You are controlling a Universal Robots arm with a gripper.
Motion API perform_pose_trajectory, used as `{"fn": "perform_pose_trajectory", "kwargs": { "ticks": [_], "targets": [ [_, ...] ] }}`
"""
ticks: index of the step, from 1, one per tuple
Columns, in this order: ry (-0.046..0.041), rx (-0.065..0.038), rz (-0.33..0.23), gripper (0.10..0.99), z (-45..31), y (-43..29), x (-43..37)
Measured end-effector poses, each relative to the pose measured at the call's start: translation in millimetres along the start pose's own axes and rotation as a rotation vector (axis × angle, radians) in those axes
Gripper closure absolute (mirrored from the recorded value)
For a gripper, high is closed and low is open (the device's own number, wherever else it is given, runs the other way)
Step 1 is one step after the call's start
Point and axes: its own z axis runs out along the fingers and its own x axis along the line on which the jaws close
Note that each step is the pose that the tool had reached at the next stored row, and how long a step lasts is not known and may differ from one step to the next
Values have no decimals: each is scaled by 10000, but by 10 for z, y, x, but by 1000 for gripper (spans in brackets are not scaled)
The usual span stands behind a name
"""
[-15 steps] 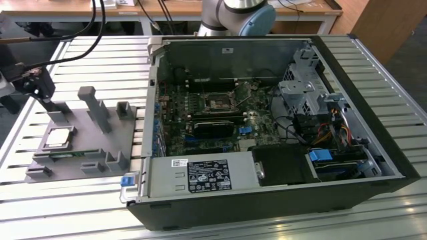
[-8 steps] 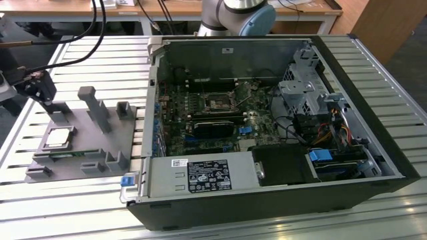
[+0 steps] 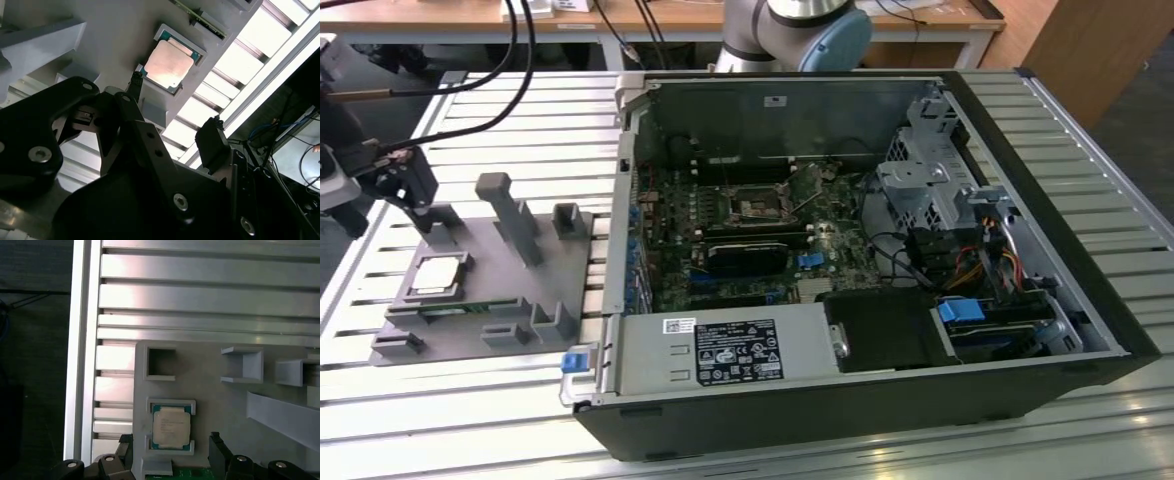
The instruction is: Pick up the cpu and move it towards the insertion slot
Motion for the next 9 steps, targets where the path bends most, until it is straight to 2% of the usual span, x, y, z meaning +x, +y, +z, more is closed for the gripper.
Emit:
{"fn": "perform_pose_trajectory", "kwargs": {
  "ticks": [9],
  "targets": [
    [-22, 32, 10, 380, 117, -4, -4]
  ]
}}
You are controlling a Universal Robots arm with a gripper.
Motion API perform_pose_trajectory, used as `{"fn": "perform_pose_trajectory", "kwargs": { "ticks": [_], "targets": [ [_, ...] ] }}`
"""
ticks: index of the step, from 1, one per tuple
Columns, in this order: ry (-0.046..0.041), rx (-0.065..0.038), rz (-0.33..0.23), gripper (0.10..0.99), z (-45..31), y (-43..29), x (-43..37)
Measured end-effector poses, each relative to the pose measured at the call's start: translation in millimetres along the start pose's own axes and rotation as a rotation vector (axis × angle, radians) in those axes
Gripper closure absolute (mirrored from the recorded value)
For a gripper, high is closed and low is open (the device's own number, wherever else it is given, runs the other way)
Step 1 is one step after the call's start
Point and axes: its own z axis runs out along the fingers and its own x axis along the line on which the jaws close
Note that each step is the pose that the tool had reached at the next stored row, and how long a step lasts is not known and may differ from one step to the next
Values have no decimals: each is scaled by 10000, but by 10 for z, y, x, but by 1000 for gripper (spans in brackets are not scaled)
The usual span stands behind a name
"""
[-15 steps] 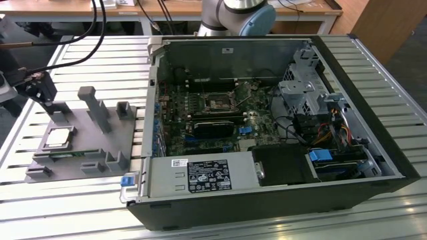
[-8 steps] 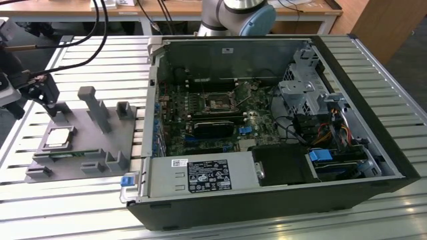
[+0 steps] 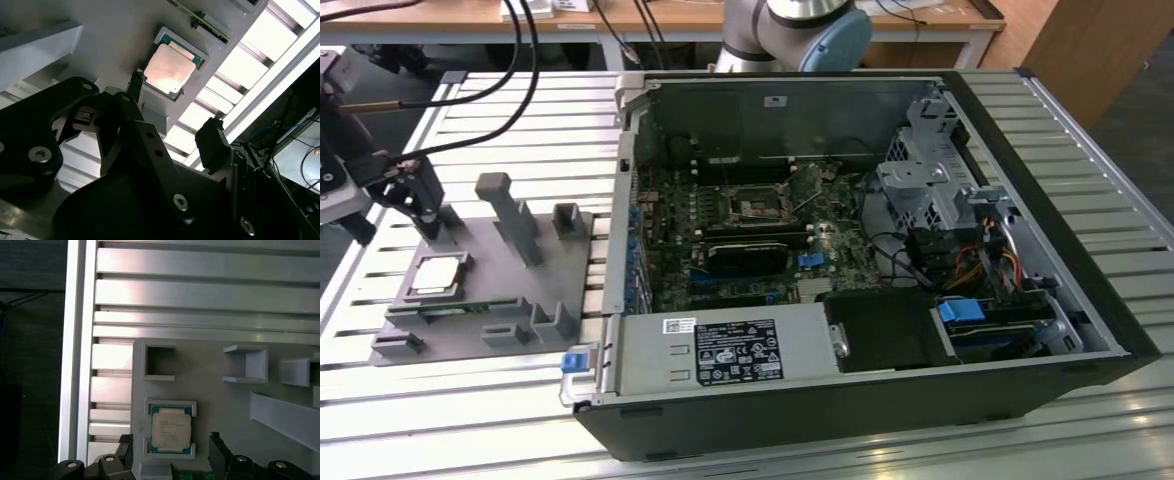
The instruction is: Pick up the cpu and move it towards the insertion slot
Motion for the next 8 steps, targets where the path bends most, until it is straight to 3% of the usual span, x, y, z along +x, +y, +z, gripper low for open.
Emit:
{"fn": "perform_pose_trajectory", "kwargs": {
  "ticks": [6, 7, 8],
  "targets": [
    [-21, 0, 0, 373, 104, -3, 1],
    [-21, 0, -1, 310, 122, -3, 1],
    [-23, 0, 0, 310, 140, -4, 1]
  ]
}}
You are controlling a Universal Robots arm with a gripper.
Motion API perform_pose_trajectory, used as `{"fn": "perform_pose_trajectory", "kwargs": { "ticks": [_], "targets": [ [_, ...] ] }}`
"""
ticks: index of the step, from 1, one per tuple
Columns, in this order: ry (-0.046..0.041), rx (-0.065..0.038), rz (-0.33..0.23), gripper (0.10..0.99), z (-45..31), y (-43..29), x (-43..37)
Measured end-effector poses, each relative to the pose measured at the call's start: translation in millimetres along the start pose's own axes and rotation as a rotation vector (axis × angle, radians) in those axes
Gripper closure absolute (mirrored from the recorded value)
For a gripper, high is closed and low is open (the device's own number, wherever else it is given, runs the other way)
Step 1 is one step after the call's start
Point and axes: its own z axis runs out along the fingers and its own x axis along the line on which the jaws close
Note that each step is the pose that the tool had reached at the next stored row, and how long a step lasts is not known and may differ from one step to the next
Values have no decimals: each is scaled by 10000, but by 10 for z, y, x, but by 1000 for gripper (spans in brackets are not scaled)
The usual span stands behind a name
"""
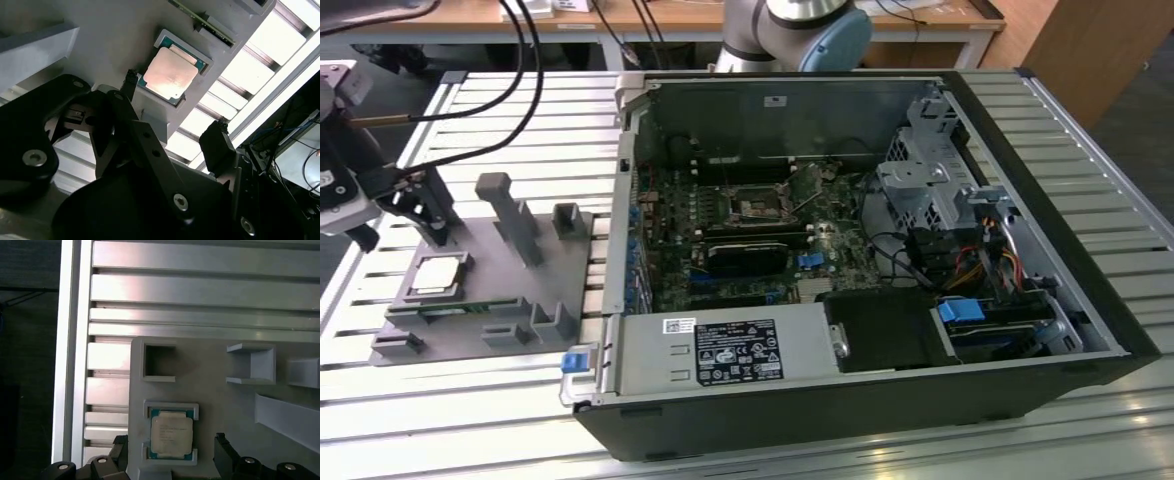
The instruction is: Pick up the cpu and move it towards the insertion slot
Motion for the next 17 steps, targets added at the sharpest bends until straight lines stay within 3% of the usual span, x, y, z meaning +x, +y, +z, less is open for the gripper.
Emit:
{"fn": "perform_pose_trajectory", "kwargs": {
  "ticks": [10, 17],
  "targets": [
    [-24, 78, 19, 310, 148, -13, 1],
    [-27, 79, 26, 310, 230, -34, 4]
  ]
}}
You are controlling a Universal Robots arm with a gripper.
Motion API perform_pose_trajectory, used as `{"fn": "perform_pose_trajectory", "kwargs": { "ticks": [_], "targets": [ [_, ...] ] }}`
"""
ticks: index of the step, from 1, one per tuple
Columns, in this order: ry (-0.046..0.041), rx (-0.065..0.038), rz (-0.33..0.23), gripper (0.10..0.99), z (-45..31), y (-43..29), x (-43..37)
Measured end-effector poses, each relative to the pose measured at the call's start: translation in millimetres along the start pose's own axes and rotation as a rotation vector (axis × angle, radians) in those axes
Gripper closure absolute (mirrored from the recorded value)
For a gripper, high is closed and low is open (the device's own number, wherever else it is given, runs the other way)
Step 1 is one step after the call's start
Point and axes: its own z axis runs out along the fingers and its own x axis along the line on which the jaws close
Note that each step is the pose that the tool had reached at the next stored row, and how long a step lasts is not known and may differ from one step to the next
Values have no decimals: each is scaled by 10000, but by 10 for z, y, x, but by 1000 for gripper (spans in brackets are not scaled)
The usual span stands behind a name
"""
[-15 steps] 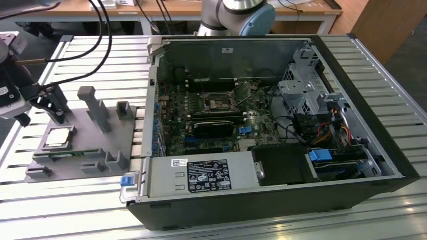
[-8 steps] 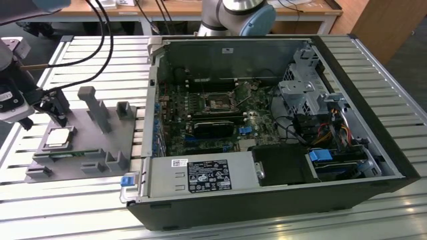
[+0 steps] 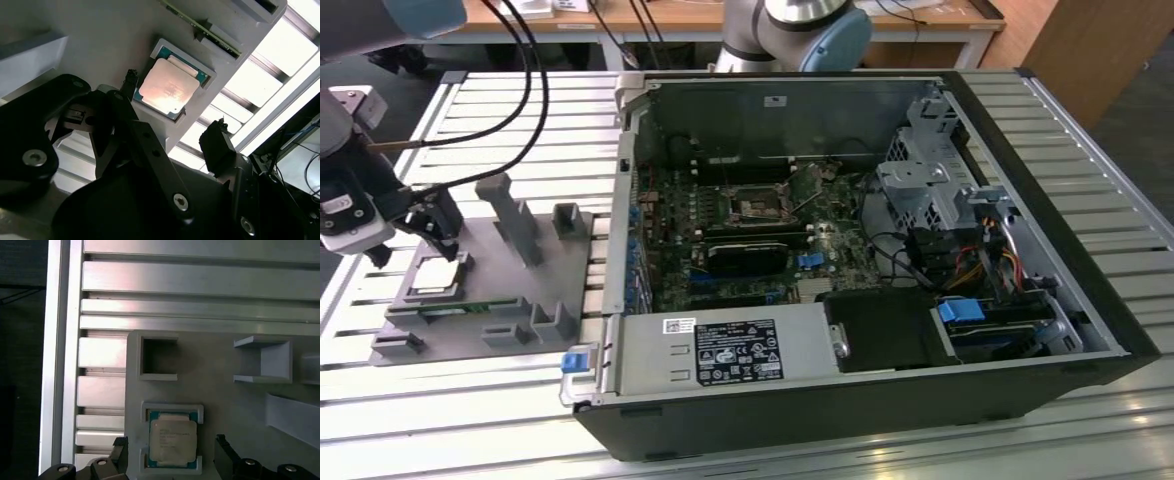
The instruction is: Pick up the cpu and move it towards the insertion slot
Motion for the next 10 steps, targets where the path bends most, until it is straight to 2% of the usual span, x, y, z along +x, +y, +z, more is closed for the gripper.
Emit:
{"fn": "perform_pose_trajectory", "kwargs": {
  "ticks": [10],
  "targets": [
    [0, 0, 5, 310, 102, -17, -8]
  ]
}}
